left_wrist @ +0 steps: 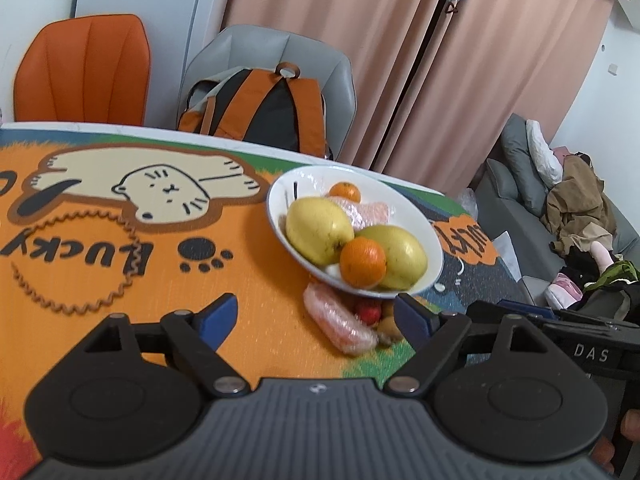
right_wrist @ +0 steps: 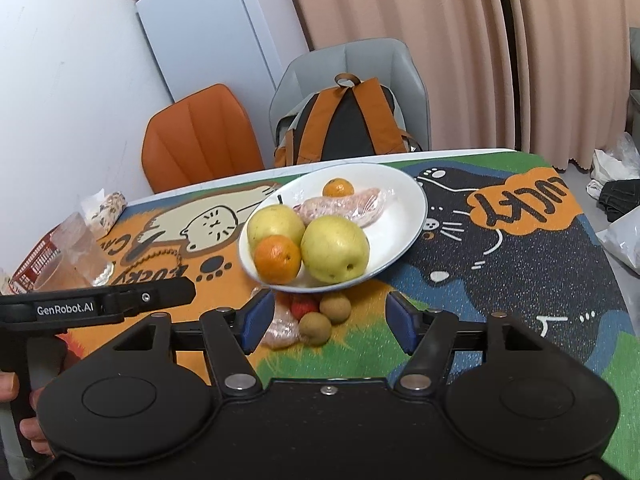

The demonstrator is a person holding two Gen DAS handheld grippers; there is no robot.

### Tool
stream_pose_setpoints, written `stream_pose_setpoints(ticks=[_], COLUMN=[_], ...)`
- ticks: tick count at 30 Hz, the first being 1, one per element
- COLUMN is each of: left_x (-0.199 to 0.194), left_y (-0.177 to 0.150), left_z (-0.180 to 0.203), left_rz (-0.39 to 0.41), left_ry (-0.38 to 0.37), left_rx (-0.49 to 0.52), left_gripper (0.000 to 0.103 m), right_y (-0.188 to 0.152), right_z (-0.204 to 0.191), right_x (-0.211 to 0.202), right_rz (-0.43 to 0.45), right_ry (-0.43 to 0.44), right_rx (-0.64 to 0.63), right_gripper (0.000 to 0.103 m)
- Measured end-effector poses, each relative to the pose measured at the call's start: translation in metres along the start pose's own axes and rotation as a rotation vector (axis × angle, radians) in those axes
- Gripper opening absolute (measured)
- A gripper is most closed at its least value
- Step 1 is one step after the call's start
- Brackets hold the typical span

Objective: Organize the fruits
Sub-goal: 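Release both items into the bowl and withdraw both tools, then grasp the second pink package with the left tool while the right tool grasps a brown kiwi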

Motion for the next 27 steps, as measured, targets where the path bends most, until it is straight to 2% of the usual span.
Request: stream_pose_setpoints(ticks=[5,9,12,14,18,27], left_x=[-0.002,-0.002,-0.002,-0.001,0.002,0.008], left_y=[-0.014,-0.022,-0.025,-0.028,-0.035,-0.044], left_z=[-0.005,-0.008,-0.01,-0.01,-0.008,-0.011], left_rz=[-0.019,-0.03,-0.035,-0.041,-0.056,-0.08], left_ry=[0.006,0.007,0.009,0.009,-0.003,-0.013], left_rx=[-0.009,-0.013,-0.017,-0.02,-0.017,-0.028], left_gripper=[0.084,0.084,0.084,0.09,0.096,0.1], right_y=[-0.01,-0.017,-0.024,-0.029,-0.036,-0.042], right_z=[-0.004,-0.006,-0.006,-0.004,0.002,0.001], right_x=[-0.003,-0.007,-0.005,-0.004,0.001,0.01], right_rz=[-0.013,-0.003,-0.012,-0.017,-0.025,-0.035], right_ry=[0.009,0.024,0.017,0.01,-0.005,-0.015], right_rx=[0.005,0.015,0.017,0.028,0.056,0.05], right_gripper=[0.062,0.081,0.085,0.089,0.102,0.103])
Point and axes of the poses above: each gripper's, at about its wrist camera, not at the fingertips, and x roughly the way its jaws point, z to its right, y to its top, the point moved 10 cm from there along x, roughly the way its jaws point, and after that the axes turned 1 degree about -x, right-handed, at the moved point
